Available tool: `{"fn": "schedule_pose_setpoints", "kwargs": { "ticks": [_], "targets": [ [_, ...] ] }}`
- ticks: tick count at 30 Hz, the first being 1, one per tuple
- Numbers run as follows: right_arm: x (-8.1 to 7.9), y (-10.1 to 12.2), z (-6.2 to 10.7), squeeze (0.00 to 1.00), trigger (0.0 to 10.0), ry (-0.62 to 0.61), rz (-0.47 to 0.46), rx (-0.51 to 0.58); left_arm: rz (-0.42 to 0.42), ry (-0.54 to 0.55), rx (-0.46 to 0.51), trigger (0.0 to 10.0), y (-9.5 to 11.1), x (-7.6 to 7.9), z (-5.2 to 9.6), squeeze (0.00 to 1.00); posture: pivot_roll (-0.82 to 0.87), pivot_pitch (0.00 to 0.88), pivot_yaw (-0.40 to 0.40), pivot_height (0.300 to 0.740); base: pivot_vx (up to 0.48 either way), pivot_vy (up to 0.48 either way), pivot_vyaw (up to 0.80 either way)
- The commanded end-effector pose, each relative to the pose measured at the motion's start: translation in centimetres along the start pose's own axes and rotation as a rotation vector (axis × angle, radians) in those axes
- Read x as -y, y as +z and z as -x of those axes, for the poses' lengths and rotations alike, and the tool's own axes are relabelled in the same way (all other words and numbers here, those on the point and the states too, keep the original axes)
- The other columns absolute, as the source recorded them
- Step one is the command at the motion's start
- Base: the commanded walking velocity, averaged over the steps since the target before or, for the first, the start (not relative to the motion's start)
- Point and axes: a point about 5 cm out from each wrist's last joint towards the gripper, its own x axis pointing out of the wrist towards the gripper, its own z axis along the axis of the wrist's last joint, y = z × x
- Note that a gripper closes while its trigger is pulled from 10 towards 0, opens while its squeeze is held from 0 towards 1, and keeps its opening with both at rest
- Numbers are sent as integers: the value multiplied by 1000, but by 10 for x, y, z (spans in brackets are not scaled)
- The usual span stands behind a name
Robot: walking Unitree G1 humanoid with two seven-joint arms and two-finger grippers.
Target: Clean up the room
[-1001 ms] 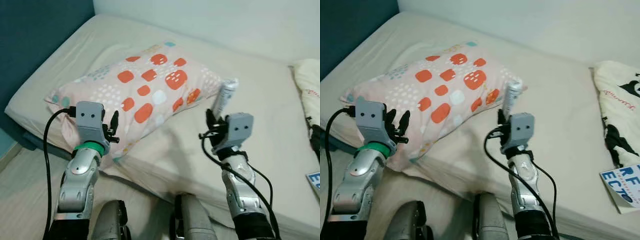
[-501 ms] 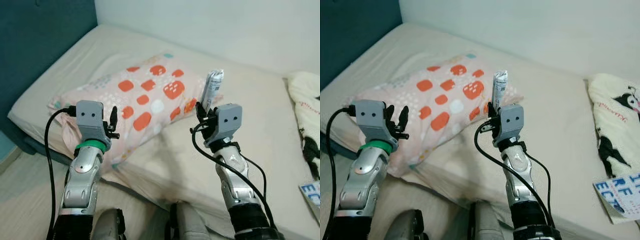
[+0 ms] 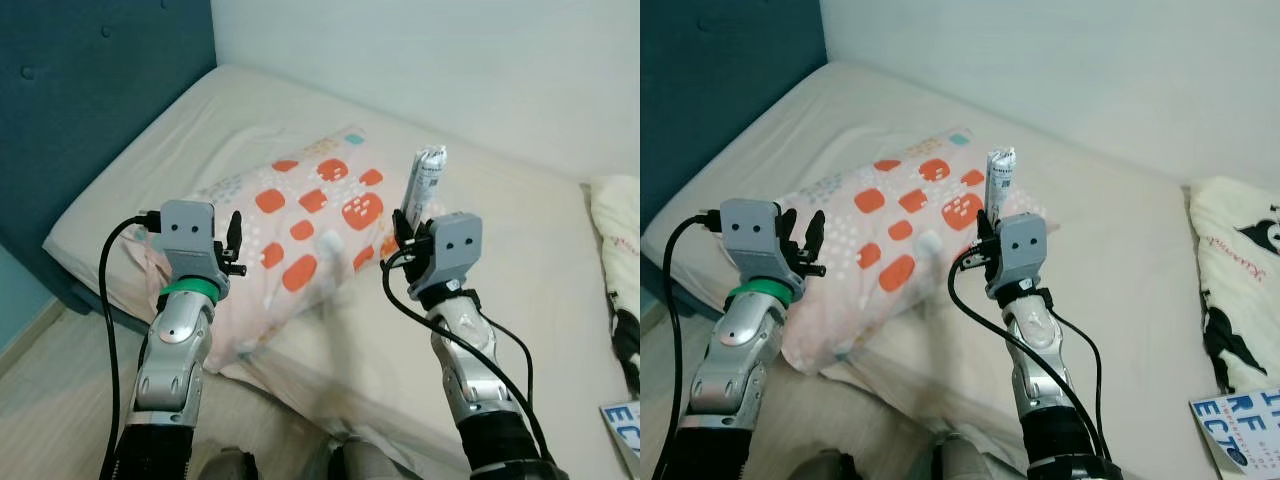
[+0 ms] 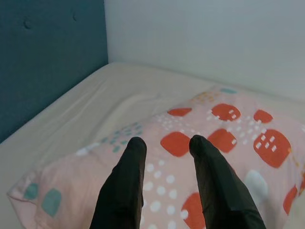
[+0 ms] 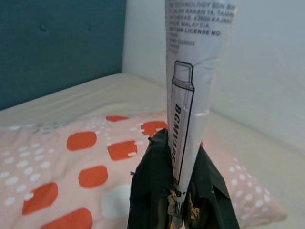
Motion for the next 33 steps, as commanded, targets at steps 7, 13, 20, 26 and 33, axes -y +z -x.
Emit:
{"fn": "schedule_pose_setpoints", "kwargs": {
  "ticks": [7, 13, 20, 26, 33],
  "targets": [
    [1, -8, 6, 0, 10000, -14, 3, -37, 12, -21, -12, 10000, -4, 6, -1, 0, -9, 0, -43, 712, 0, 0, 0],
    [-2, -10, 8, 0, 10000, -9, -1, -45, 12, -25, -18, 10000, -5, 7, 0, 0, -11, 0, -36, 712, 0, 0, 0],
    [-7, -12, 7, 0, 10000, 1, -9, -55, 14, -27, -19, 10000, -5, 7, 2, 0, -6, 0, -36, 712, -316, 0, 0],
    [-9, -12, 6, 0, 10000, 8, -13, -57, 13, -27, -21, 10000, -5, 7, 3, 0, -5, 0, -36, 712, -357, 0, 0],
    [-14, -13, 6, 0, 10000, 17, -19, -62, 13, -27, -19, 10000, -4, 8, 3, 0, -1, 0, -32, 712, -398, 0, 0]
  ]
}}
